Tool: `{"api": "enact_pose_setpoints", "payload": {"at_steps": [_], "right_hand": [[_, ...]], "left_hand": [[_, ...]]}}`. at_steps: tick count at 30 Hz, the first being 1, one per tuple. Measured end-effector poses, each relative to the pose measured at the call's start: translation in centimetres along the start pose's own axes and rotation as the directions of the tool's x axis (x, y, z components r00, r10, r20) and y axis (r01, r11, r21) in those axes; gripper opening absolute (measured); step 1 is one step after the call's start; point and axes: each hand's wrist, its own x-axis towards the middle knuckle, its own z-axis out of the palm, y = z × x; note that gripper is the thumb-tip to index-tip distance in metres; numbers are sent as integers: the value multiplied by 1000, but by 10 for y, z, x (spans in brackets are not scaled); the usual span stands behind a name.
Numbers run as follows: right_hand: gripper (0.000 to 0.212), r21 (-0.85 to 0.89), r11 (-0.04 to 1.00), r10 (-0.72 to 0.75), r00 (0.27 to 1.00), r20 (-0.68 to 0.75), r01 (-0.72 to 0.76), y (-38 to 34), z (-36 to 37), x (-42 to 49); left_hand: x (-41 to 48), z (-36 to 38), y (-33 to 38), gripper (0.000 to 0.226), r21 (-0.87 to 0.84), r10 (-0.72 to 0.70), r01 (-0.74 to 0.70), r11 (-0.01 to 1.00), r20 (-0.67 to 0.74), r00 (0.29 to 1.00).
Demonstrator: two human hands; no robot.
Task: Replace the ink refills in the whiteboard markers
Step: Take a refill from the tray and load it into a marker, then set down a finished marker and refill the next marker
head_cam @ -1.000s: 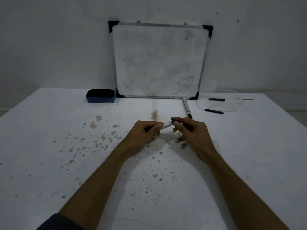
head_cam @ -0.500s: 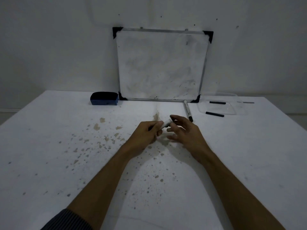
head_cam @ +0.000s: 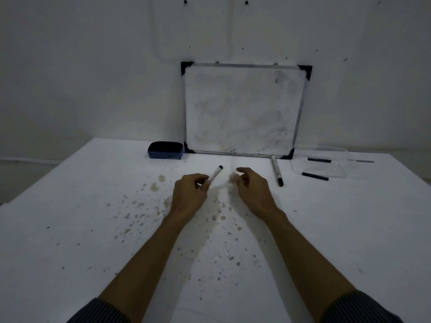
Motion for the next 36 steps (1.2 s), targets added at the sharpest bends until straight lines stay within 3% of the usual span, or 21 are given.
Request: {"api": "enact_pose_setpoints", "payload": {"at_steps": [2, 3, 8, 13, 21, 27, 32, 34, 36], "right_hand": [[40, -332, 940, -96, 995, -41, 77, 18, 4, 5], [41, -386, 920, -100, 993, -58, 69, 23, 5, 7], [36, -402, 913, -117, 988, -101, 67, 28, 12, 13], [34, -412, 909, -124, 986, -115, 66, 32, 14, 16], [34, -327, 944, -67, 996, -64, 42, 23, 7, 13], [23, 58, 997, 60, 989, -137, -52, 10, -12, -13], [25, 18, 994, 109, 968, -227, -108, 27, -40, -29], [30, -28, 986, 150, 952, -266, -164, 37, -51, -25], [38, -60, 976, 182, 941, -287, -207, 46, -57, -17]], "left_hand": [[25, 0, -4, 29, 44, -40, 44, 998, -81, 996], [38, 1, -6, 28, 61, -57, 64, 996, -116, 992], [76, 25, -12, 22, 173, -122, 155, 973, -187, 975], [88, 44, -24, 21, 267, -91, 141, 953, -192, 977], [44, 44, -24, 56, 202, -69, 102, 974, -168, 983], [-2, 49, -1, 40, 294, 189, -168, 941, -43, 981], [3, 74, 18, 30, 421, 400, -369, 829, 16, 916], [10, 82, 21, 31, 477, 410, -354, 804, -14, 912], [22, 80, 17, 37, 523, 310, -202, 828, -126, 942]]}}
